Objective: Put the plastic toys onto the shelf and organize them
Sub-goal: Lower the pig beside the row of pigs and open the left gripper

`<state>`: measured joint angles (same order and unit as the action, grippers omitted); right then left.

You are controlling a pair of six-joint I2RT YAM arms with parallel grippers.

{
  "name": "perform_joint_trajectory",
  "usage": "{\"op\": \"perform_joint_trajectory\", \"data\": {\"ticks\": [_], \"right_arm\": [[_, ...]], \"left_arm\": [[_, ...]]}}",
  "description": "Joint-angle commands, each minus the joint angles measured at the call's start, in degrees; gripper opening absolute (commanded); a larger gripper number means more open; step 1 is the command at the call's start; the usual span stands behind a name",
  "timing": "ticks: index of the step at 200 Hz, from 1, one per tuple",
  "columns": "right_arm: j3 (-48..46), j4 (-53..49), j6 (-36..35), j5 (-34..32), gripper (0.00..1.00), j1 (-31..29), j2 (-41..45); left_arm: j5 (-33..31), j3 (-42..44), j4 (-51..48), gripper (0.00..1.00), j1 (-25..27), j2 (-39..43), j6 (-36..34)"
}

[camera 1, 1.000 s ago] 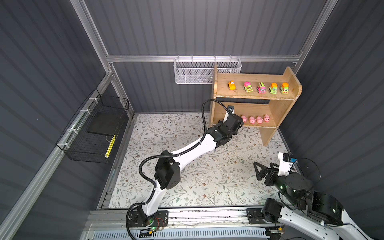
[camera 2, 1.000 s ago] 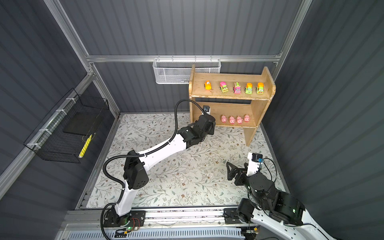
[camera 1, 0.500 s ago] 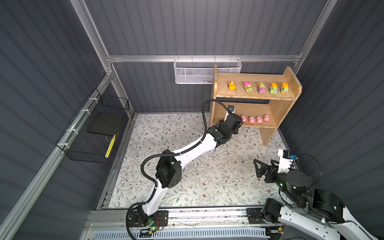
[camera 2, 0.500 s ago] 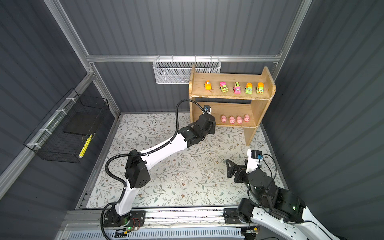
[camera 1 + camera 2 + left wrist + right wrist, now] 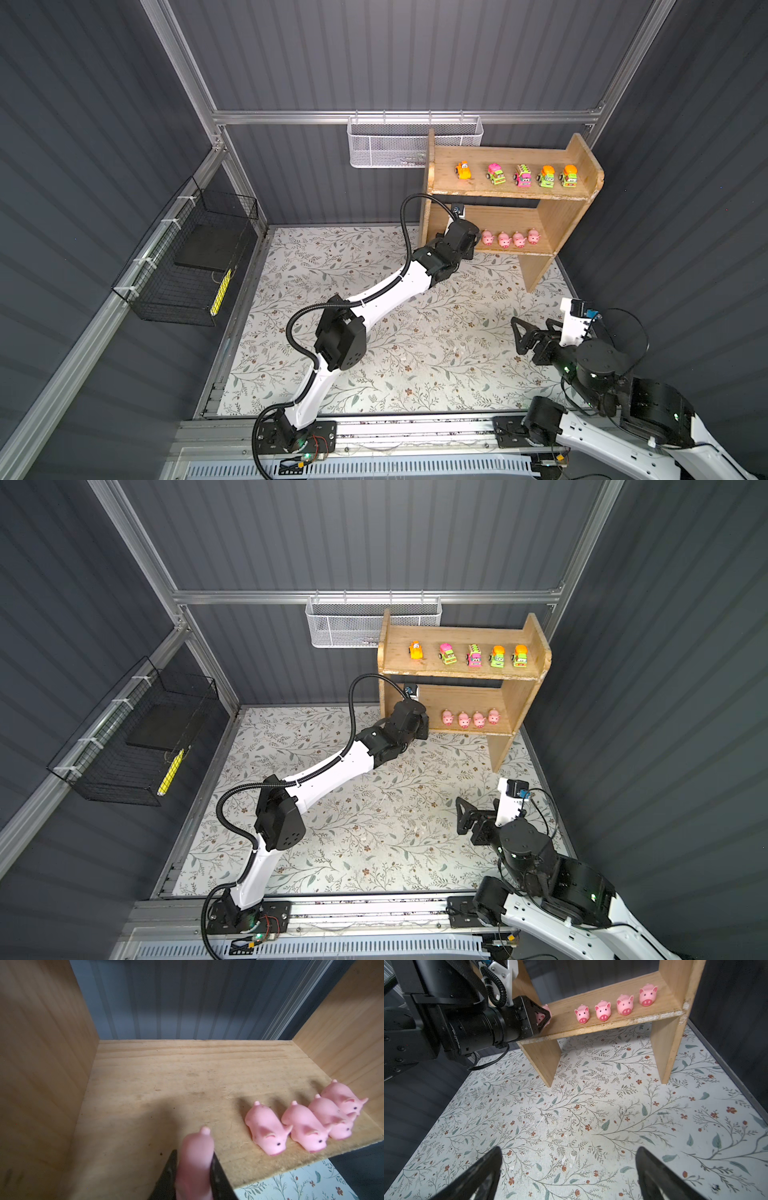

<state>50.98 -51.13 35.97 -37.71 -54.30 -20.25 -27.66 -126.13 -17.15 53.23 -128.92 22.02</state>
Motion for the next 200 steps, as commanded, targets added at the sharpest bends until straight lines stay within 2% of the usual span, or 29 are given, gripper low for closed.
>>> {"op": "perform_joint_trajectory", "data": {"ticks": [1,109,200], "right_arm": [[1.49,-1.85,0.39,-1.66,0.99,0.16,0.24],[1.31,-5.27,2.11,-3.36,0.99,0.16,2.74],[0.96,-5.33,1.41,-3.78,0.99,0.16,2.54]], "left_arm": [[1.09,-2.79,0.71,0.25,-0.17,-2.11,-0.01],[2.13,-7.88,0.91,0.27,-0.32,-6.86,0.92],[1.60,-7.36,1.86,0.32,-0.76,-7.74,1.45]]}}
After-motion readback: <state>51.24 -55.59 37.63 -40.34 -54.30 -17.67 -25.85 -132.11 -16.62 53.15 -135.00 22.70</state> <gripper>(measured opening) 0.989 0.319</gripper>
